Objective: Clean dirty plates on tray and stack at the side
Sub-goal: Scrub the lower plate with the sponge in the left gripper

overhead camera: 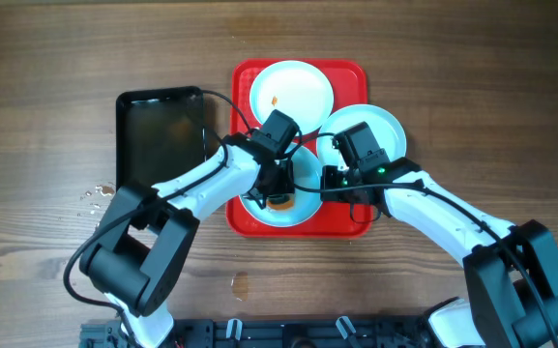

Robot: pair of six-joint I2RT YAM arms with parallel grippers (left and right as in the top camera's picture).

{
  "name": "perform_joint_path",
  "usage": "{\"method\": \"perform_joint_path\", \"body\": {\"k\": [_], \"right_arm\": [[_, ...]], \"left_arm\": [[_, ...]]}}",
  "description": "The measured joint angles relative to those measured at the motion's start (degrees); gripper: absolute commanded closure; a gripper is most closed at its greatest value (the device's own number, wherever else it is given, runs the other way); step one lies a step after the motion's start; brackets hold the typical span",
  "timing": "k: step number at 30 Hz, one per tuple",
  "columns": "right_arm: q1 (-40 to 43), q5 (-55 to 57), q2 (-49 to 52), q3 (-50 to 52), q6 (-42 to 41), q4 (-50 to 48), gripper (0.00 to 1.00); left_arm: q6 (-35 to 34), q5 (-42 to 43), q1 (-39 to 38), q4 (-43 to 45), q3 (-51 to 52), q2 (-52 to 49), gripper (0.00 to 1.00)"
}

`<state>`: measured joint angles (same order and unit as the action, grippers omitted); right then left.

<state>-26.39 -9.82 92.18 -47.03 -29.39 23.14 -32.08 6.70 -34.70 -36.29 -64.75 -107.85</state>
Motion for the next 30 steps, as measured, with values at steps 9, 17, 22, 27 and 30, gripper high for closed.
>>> {"method": "perform_joint_path", "body": {"k": [9, 17, 22, 27, 30], "right_arm": [[-0.17, -0.13, 0.04, -0.02, -0.20, 0.35, 0.85], [-0.15, -3.96, 0.04, 0.02, 4.92, -5.75, 0.65], [-0.13, -5.33, 1.14, 0.02, 6.21, -9.40, 0.66], [-0.13, -6.23, 6.58, 0.02, 6.14, -10.78, 0.85], [0.04, -6.21, 7.65, -0.55, 5.40, -10.99, 0.96]], "left_arm": [[0.96, -6.29, -0.28, -2.32, -0.48, 0.02, 0.96], [1.33, -6.43, -0.31, -2.32, -0.48, 0.02, 0.96], [1.33, -6.43, -0.28, -2.32, -0.48, 0.02, 0.96], [1.33, -6.43, -0.28, -2.29, -0.48, 0.02, 0.96], [1.33, -6.45, -0.28, -2.29, -0.48, 0.02, 0.96]]}}
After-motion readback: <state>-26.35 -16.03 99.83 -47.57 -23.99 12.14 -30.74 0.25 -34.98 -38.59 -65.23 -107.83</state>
